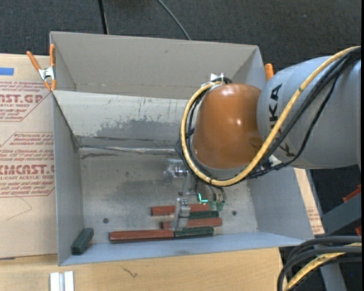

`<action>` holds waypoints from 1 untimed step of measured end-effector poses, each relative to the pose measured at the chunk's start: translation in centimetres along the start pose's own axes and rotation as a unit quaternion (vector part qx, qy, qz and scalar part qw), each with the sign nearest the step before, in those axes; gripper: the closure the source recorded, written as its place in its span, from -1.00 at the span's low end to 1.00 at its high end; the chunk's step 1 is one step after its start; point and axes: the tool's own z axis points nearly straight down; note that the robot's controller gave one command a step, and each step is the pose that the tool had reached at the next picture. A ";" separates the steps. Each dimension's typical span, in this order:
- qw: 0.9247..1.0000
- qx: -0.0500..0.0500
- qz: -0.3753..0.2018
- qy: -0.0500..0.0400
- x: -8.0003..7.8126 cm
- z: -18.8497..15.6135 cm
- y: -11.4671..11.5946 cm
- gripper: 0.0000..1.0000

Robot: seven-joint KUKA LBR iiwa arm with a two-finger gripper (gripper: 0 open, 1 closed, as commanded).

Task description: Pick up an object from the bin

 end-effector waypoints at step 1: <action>1.000 0.000 0.000 -0.004 -0.2 -0.4 0.0 -1.00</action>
Offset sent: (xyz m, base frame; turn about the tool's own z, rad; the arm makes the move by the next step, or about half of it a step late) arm 0.0009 -0.0532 -0.1050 0.0428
